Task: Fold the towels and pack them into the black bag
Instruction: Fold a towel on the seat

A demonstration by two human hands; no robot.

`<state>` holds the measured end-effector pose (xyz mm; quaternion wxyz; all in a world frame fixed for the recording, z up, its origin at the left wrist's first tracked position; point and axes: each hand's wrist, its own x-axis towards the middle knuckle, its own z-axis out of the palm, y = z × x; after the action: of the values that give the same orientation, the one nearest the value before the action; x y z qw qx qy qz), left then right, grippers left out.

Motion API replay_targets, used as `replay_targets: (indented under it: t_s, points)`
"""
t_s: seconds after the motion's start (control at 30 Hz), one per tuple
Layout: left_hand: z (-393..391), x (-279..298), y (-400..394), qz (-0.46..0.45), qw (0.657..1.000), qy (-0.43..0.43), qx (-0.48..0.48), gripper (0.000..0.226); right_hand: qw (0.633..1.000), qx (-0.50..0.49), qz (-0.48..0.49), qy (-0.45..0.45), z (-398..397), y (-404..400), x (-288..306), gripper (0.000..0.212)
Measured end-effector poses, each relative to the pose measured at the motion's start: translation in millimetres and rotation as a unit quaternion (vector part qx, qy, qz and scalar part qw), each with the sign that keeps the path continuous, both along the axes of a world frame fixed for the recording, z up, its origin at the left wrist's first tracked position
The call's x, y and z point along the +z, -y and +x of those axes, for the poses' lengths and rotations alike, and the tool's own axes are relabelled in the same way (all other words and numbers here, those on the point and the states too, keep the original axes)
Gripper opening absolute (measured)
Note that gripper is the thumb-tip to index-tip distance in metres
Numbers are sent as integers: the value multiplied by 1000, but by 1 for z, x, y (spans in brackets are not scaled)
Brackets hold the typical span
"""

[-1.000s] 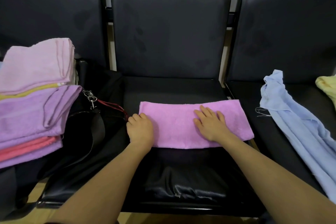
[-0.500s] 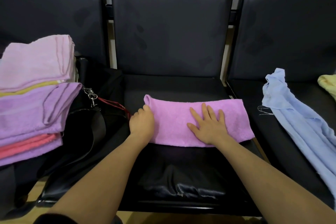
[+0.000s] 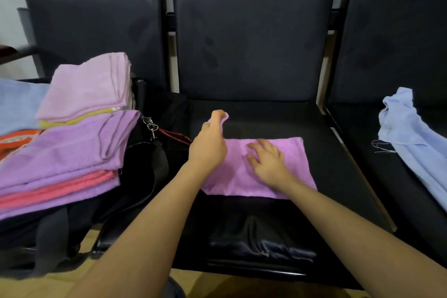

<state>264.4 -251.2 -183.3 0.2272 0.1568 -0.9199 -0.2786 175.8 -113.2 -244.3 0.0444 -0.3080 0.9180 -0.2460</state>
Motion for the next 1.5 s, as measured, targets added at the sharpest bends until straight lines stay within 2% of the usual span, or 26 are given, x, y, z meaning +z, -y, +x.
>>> replay_targets:
  t_s: [0.1,0.2,0.23,0.3,0.37,0.4,0.47,0.53,0.6,0.67,0.73,0.8,0.83,0.93,1.0,1.07,1.13,1.2,1.3,1.37,1.43,1.5]
  points:
    - [-10,-1,-10,57,998,4,3,31,988,-32,83,-124,-7,-30,14,36]
    - [-22,1,-33,123,991,-42,11,32,973,-47,183,-132,-14,-60,19,34]
    - [-27,3,-42,140,989,-50,17,35,977,-56,175,-110,-16,-67,21,32]
    - [-36,7,-62,156,986,-57,25,39,991,-88,91,-53,-19,-77,28,28]
    - [-42,5,-81,169,984,-53,-26,39,991,-133,-6,-12,-23,-81,35,28]
    - [-44,2,-91,178,981,-25,-75,41,988,-151,-34,1,-24,-84,37,29]
    - [-48,-9,-106,185,963,98,-172,48,982,-179,-51,22,-24,-89,39,32]
    - [-48,-20,-113,215,938,195,-189,56,981,-188,-28,32,-22,-92,39,34]
    - [-48,-23,-108,239,944,173,-149,53,982,-186,-5,27,-21,-92,38,32]
    - [-46,-23,-94,192,971,117,-81,43,982,-190,0,14,-20,-89,36,31]
    - [-42,-27,-79,94,987,129,7,38,976,-214,36,-17,-18,-84,33,40]
    - [-34,-34,-70,9,971,220,91,39,961,-243,116,-56,-16,-80,29,58]
    - [-30,-38,-68,-4,959,259,113,42,953,-251,152,-70,-15,-78,28,64]
    - [-30,-52,-64,10,959,260,110,55,947,-249,190,-66,-15,-72,22,70]
    - [-31,-55,-65,1,966,246,86,59,956,-238,171,-20,-16,-65,20,60]
    - [-33,-57,-64,-8,967,243,76,54,965,-221,140,16,-15,-58,21,47]
    - [-31,-54,-64,-2,970,232,66,46,976,-195,88,28,-12,-54,22,44]
    - [-27,-47,-65,55,979,192,52,39,983,-174,5,59,-5,-51,26,46]
    - [-14,-27,-67,21,990,123,61,37,986,-157,-39,34,4,-47,38,36]
    - [-7,-6,-61,10,989,131,65,31,987,-152,-52,7,9,-42,50,28]
    - [-1,13,-51,-66,984,142,81,44,987,-144,-72,-7,15,-37,63,25]
    - [7,31,-41,-123,980,131,83,47,987,-130,-95,-14,21,-27,79,24]
